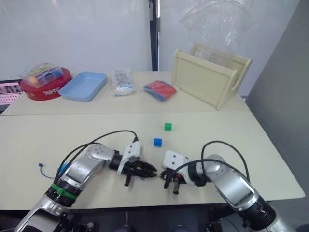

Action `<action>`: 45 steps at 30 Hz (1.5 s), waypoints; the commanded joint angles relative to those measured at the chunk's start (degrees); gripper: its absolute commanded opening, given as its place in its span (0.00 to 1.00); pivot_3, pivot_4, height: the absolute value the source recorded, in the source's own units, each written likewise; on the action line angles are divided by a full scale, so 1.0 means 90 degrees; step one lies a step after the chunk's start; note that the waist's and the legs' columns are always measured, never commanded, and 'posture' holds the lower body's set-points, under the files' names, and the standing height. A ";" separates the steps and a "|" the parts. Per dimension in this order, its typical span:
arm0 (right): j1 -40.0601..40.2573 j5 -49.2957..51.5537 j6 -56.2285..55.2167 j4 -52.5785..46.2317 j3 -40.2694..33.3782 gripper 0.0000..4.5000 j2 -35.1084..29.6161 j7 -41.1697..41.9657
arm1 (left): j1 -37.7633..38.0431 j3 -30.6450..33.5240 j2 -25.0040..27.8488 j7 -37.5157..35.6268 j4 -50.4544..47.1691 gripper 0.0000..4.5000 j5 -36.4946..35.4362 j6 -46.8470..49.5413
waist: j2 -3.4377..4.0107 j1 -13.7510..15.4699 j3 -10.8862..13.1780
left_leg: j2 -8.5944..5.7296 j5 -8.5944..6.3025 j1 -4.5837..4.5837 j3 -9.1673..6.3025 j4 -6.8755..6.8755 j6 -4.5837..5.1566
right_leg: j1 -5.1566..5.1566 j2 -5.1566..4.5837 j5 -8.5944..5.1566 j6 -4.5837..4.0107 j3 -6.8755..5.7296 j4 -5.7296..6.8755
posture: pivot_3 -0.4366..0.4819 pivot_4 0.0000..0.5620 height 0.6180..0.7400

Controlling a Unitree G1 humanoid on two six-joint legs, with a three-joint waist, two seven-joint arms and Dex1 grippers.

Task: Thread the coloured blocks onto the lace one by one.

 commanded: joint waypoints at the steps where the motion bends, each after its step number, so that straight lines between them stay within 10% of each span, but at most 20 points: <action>1: -0.0082 0.0037 -0.0034 -0.0129 -0.0097 0.00 -0.0001 0.0002 | -0.0051 0.0051 0.0138 -0.0024 -0.0323 0.49 0.0034 -0.0078 | 0.0000 -0.0001 0.0000 | 0.0000 0.0000 0.0000 0.0000 0.0000 0.0000 | 0.0000 0.0000 0.0000 0.0000 0.0000 0.0000 | 0.48 0.27 1.00; 13: -0.0075 0.0065 0.0035 -0.0224 -0.0136 0.00 -0.0051 -0.0004 | 0.0074 -0.0252 0.0093 0.0021 0.0201 0.56 0.0517 -0.0656 | 0.0000 0.0014 0.0000 | -0.0002 0.0000 0.0000 0.0000 0.0000 0.0000 | 0.0001 -0.0001 0.0000 0.0000 0.0000 -0.0001 | 0.48 0.27 1.00; 20: -0.0048 0.0051 0.0026 -0.0221 -0.0122 0.00 -0.0076 0.0001 | 0.0022 -0.0133 -0.0018 0.0099 0.0297 0.02 0.0463 -0.0605 | 0.0000 0.0015 0.0000 | -0.0002 0.0000 0.0000 0.0000 0.0001 0.0000 | 0.0002 -0.0002 0.0000 0.0000 0.0000 -0.0001 | 0.48 0.27 1.00; 38: 0.0081 0.0210 0.0137 -0.0339 -0.0143 0.00 -0.0095 0.0027 | 0.0021 0.0043 -0.0147 0.0160 0.0321 0.00 0.0323 -0.0519 | 0.0000 0.0010 0.0000 | -0.0002 0.0000 0.0001 0.0000 0.0000 0.0000 | 0.0002 -0.0002 0.0000 0.0000 0.0000 -0.0001 | 0.48 0.27 1.00; 45: 0.0219 0.0526 0.0378 -0.0573 -0.0742 0.53 0.0021 -0.0265 | 0.0056 0.0197 -0.0046 0.0130 0.0434 0.00 0.0366 -0.0570 | 0.0000 0.0017 0.0000 | -0.0002 0.0000 0.0000 -0.0001 0.0000 0.0000 | 0.0001 -0.0002 0.0000 0.0000 0.0000 -0.0001 | 0.48 0.27 1.00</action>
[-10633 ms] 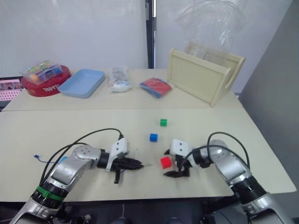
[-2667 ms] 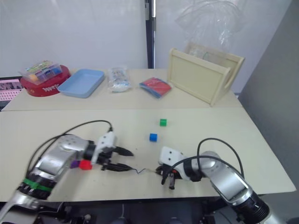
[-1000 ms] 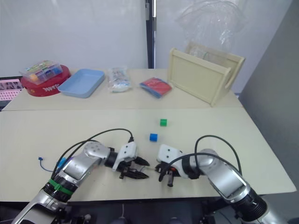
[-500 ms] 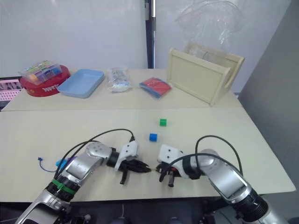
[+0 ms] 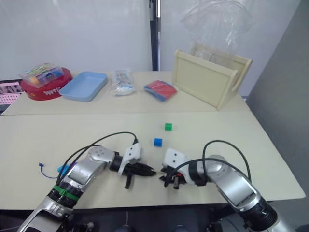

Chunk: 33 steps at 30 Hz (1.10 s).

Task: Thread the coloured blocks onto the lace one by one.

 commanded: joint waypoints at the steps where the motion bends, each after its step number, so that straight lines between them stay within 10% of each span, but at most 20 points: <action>1: 0.0142 0.0338 0.0174 -0.0376 -0.0698 0.60 0.0002 -0.0181 | -0.0041 0.0236 0.0118 0.0001 -0.0020 0.00 -0.0103 -0.0030 | 0.0000 0.0007 0.0000 | 0.0000 0.0000 0.0000 0.0000 0.0000 0.0000 | 0.0000 0.0000 0.0000 0.0000 0.0000 0.0000 | 0.48 0.27 1.00; 6: 0.0683 0.0823 0.0679 -0.0705 -0.2006 0.99 0.0589 -0.1111 | 0.0105 0.0485 0.0444 0.0063 -0.0023 0.00 -0.0105 0.0010 | 0.0000 0.0007 0.0000 | 0.0000 0.0000 0.0001 0.0000 -0.0001 0.0000 | 0.0000 0.0000 0.0000 0.0000 0.0000 0.0000 | 0.48 0.27 1.00; 18: 0.0850 -0.1064 -0.1261 0.0758 -0.1937 0.99 0.4444 -0.5615 | 0.0139 0.0757 0.0640 0.0149 -0.0098 0.00 -0.0133 0.0222 | 0.0004 -0.0075 -0.0002 | 0.0005 0.0002 0.0004 0.0002 -0.0014 -0.0004 | -0.0014 0.0003 0.0000 0.0000 0.0007 0.0015 | 0.48 0.27 1.00; 27: -0.0990 -0.1315 -0.1743 0.3249 -0.2235 0.99 0.4845 -0.6156 | 0.0223 0.0762 0.0733 0.0154 -0.0234 0.00 -0.0150 0.0273 | 0.0005 -0.0055 -0.0002 | 0.0002 0.0008 0.0005 0.0003 -0.0016 -0.0014 | -0.0016 -0.0001 0.0000 -0.0001 0.0006 0.0019 | 0.48 0.27 1.00; 33: -0.1104 -0.1234 -0.1241 0.2827 -0.2248 0.99 0.4791 -0.6040 | 0.0355 0.0810 0.0740 0.0250 -0.0407 0.00 -0.0180 0.0369 | 0.0005 -0.0057 -0.0002 | 0.0002 0.0008 0.0004 0.0002 -0.0025 -0.0013 | -0.0021 -0.0001 0.0001 -0.0001 0.0005 0.0027 | 0.48 0.27 1.00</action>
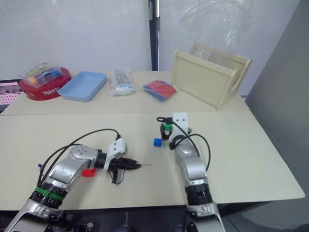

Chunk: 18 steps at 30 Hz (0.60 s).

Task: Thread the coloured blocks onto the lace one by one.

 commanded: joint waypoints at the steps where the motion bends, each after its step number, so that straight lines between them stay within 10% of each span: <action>1: 0.0125 0.0071 0.0351 -0.0793 0.0075 0.99 0.0002 0.0066 | 0.0056 0.0130 0.0046 0.0049 -0.0294 0.00 -0.0143 0.0072 | 0.0000 -0.0001 0.0000 | 0.0000 0.0000 -0.0002 0.0000 0.0000 0.0000 | -0.0002 0.0000 0.0000 0.0000 0.0000 0.0000 | 0.48 0.27 1.00; 10: 0.1517 0.0029 0.0995 -0.2479 0.1158 0.99 0.0179 0.0294 | 0.0259 0.0215 0.0184 0.0153 -0.0541 0.00 -0.0246 0.0222 | 0.0001 -0.0017 0.0000 | 0.0001 -0.0001 -0.0003 0.0000 -0.0003 0.0001 | -0.0010 0.0001 0.0000 0.0000 0.0002 0.0000 | 0.48 0.27 1.00; 18: 0.1170 -0.0157 0.0123 -0.0790 0.1343 0.99 0.0584 0.0117 | 0.0312 0.0217 0.0317 0.0157 -0.0610 0.00 -0.0263 0.0282 | 0.0001 -0.0015 0.0000 | 0.0000 -0.0001 0.0001 0.0001 -0.0003 0.0001 | -0.0009 0.0001 0.0000 0.0000 0.0002 0.0000 | 0.48 0.27 1.00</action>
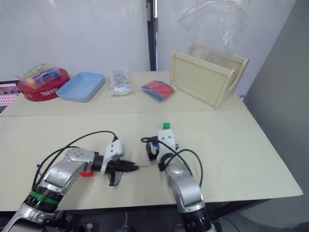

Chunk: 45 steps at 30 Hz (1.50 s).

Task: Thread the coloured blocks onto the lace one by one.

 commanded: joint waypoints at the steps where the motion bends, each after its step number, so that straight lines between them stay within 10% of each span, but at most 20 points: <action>1: -0.0237 -0.0031 -0.0522 0.0448 -0.0076 0.99 0.0284 -0.0125 | 0.0042 0.0113 0.0075 0.0031 -0.0221 0.00 -0.0094 0.0024 | 0.0000 0.0001 0.0000 | 0.0000 0.0000 -0.0002 0.0000 0.0000 0.0000 | 0.0000 0.0000 0.0000 0.0000 0.0000 -0.0001 | 0.48 0.27 1.00; 5: -0.0423 -0.0067 -0.0814 0.0985 -0.0185 0.99 0.0364 -0.0313 | 0.0041 0.0134 0.0084 0.0043 -0.0218 0.00 -0.0088 0.0032 | 0.0000 0.0001 0.0000 | 0.0001 0.0000 0.0000 0.0000 0.0000 -0.0001 | 0.0000 0.0000 0.0000 0.0000 -0.0001 0.0001 | 0.48 0.27 1.00; 16: -0.0029 0.0047 -0.1051 0.0526 -0.0089 0.27 0.0348 -0.0163 | -0.0048 0.0103 0.0076 0.0012 -0.0145 0.00 -0.0066 -0.0010 | 0.0000 0.0002 0.0000 | 0.0001 0.0000 -0.0002 0.0000 -0.0003 -0.0001 | -0.0004 0.0000 0.0000 0.0000 0.0000 0.0003 | 0.48 0.27 1.00; 28: 0.1886 -0.0067 -0.1236 -0.1806 0.0947 0.27 -0.0510 0.0555 | -0.0191 0.0054 0.0115 -0.0135 -0.0023 0.00 -0.0060 -0.0012 | 0.0000 0.0020 0.0000 | 0.0000 0.0000 -0.0017 0.0000 -0.0004 0.0000 | -0.0013 -0.0002 0.0000 0.0000 0.0000 -0.0005 | 0.48 0.27 1.00; 39: 0.2573 -0.0002 -0.1205 -0.1617 0.0979 0.27 -0.0190 0.0337 | -0.0266 -0.0008 0.0203 -0.0338 -0.0069 0.00 -0.0041 0.0099 | -0.0002 0.0018 0.0000 | 0.0002 0.0000 -0.0007 0.0000 -0.0004 0.0000 | -0.0005 0.0001 0.0000 0.0000 0.0000 -0.0005 | 0.48 0.27 1.00; 45: 0.2457 0.0222 -0.1192 -0.2236 0.0734 0.79 -0.0465 0.0676 | -0.0228 0.0020 0.0225 -0.0325 -0.0131 0.00 -0.0064 0.0151 | -0.0002 0.0026 0.0000 | 0.0002 0.0000 -0.0010 0.0000 -0.0004 -0.0001 | -0.0006 0.0000 0.0000 0.0000 0.0000 -0.0005 | 0.48 0.27 1.00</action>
